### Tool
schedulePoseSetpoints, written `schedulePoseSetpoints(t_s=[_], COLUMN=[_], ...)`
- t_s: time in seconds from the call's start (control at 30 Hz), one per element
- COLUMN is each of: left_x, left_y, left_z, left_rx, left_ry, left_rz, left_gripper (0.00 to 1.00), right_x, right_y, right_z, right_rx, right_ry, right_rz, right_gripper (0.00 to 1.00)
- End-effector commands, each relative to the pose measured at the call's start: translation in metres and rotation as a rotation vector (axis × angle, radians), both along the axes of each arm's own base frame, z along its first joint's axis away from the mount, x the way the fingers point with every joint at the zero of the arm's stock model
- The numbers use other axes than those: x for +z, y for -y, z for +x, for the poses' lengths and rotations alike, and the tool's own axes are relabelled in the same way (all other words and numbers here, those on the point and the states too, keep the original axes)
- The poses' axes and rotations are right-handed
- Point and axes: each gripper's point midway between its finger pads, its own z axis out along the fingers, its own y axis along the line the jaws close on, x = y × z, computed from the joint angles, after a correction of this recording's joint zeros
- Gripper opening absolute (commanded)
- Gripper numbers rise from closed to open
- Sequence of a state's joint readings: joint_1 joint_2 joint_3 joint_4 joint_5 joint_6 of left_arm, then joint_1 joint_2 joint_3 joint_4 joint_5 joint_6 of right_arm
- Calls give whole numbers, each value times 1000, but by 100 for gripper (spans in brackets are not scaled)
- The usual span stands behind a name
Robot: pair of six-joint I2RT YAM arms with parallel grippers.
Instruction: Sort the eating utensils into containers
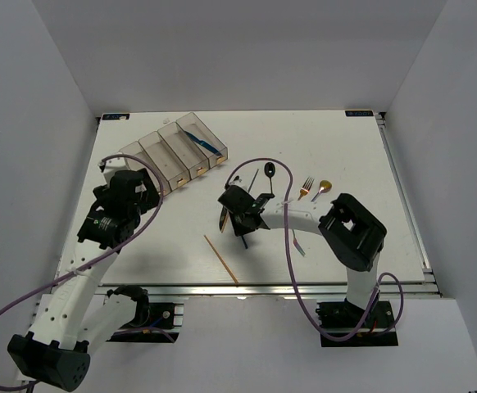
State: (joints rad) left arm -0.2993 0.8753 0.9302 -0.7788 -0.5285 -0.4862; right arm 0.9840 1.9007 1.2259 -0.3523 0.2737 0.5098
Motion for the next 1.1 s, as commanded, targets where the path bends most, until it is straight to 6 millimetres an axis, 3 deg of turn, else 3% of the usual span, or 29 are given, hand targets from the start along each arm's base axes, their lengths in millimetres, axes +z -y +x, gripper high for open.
schedulePoseSetpoints(t_s=[0.0,0.07,0.1,0.17,0.2,0.27,0.3,0.33,0.37,0.4,0.47,0.57,0.7,0.83,0.93,1.07], left_x=[8,5,10,10,12,15,17,19,35,27,43,46,54,61,58,37], left_y=[20,42,52,79,89,117,127,138,156,165,181,185,195,199,198,197], left_z=[9,10,16,15,18,14,16,14,12,9,3,5,0,-4,-3,5], left_rx=[-83,-175,-215,-324,-362,-472,-517,-544,-644,-677,-755,-763,-828,-863,-863,-817], left_ry=[48,48,85,99,127,136,164,174,226,216,266,285,295,320,319,249], left_rz=[-76,-153,-192,-293,-332,-448,-491,-557,-630,-678,-791,-824,-883,-914,-907,-878], left_gripper=[98,98,98,98,98,98,98,98,98,98,98,98,98,97,95,85], right_x=[18,27,42,54,75,88,113,122,145,148,182,209,222,227,231,242], right_y=[6,4,-1,-5,-15,-17,-27,-29,-31,-33,-38,-40,-47,-49,-51,-54], right_z=[3,4,5,2,0,-5,-9,-12,-16,-26,-30,-45,-58,-57,-56,-61], right_rx=[-45,-42,-29,-3,27,53,96,114,137,171,193,255,322,324,328,359], right_ry=[49,66,88,102,122,132,157,162,186,170,217,221,182,185,189,194], right_rz=[17,41,91,144,233,294,389,430,498,541,660,759,807,819,827,860], right_gripper=[2,0,0,0,0,0,0,0,0,0,0,0,0,0,0,0])
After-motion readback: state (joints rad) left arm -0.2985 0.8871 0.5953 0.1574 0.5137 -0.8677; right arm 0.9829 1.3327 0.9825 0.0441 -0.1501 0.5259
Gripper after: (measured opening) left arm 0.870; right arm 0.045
